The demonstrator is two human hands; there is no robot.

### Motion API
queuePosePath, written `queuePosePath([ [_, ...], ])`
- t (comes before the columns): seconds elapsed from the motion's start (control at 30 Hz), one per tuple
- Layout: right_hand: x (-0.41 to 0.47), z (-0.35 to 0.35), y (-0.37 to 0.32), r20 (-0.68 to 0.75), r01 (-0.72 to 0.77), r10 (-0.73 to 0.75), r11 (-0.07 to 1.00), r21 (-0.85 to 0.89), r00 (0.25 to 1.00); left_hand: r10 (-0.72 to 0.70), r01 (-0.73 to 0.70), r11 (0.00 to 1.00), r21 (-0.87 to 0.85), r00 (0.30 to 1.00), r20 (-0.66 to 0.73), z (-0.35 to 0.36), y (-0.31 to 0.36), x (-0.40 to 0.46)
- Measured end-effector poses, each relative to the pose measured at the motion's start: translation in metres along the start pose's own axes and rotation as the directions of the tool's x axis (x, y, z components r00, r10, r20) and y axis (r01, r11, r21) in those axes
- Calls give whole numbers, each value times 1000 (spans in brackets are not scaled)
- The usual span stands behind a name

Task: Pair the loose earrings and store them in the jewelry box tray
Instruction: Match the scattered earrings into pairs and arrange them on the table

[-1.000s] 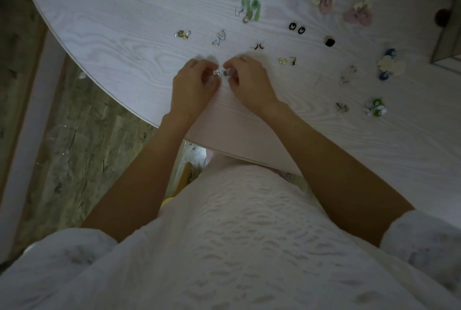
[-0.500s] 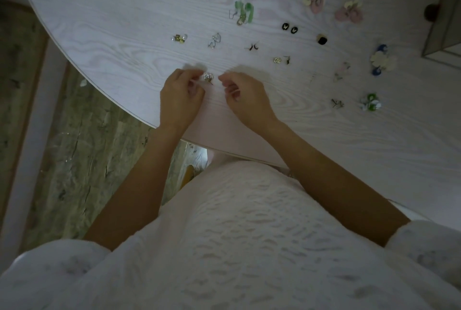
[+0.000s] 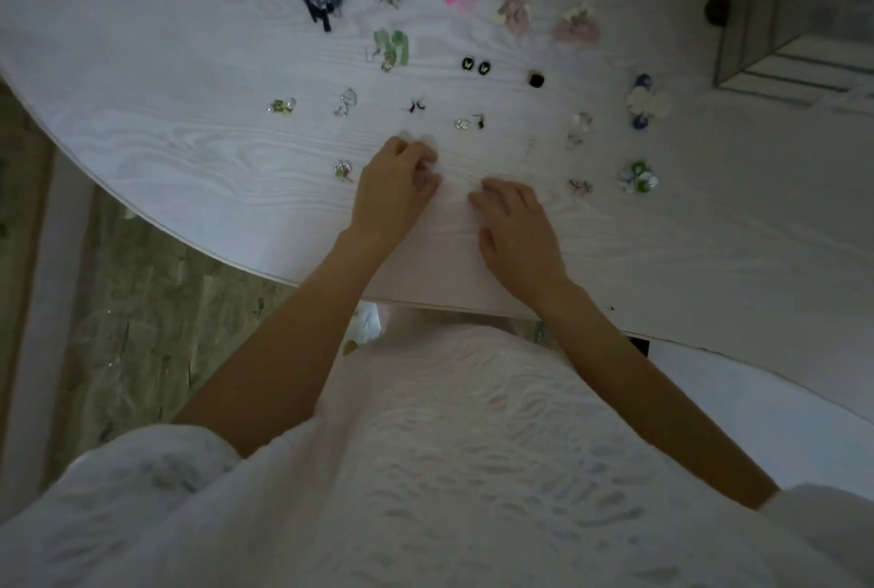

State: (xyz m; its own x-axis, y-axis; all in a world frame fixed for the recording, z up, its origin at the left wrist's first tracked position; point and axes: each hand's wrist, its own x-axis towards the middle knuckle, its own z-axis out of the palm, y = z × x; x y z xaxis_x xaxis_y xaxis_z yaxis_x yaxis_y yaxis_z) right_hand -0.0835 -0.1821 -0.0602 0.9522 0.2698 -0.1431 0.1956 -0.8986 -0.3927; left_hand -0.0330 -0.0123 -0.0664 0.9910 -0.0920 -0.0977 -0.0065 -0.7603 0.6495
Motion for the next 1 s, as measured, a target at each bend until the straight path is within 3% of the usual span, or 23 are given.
queuePosePath([
  [0.4, 0, -5, 5, 4, 8, -8, 999, 38, 1000, 19, -20, 999, -44, 999, -35, 2, -3, -12],
  [0.67, 4, -8, 8, 8, 8, -9, 996, 93, 1000, 117, -116, 993, -23, 991, 63, 13, 12, -19],
  [0.87, 13, -10, 8, 33, -13, 10, 994, 111, 999, 46, -40, 993, -115, 998, 51, 15, 22, -17],
  [1.0, 16, -10, 6, 53, -12, 7, 997, 82, 999, -4, 5, 999, -38, 999, 38, 13, 18, -20],
])
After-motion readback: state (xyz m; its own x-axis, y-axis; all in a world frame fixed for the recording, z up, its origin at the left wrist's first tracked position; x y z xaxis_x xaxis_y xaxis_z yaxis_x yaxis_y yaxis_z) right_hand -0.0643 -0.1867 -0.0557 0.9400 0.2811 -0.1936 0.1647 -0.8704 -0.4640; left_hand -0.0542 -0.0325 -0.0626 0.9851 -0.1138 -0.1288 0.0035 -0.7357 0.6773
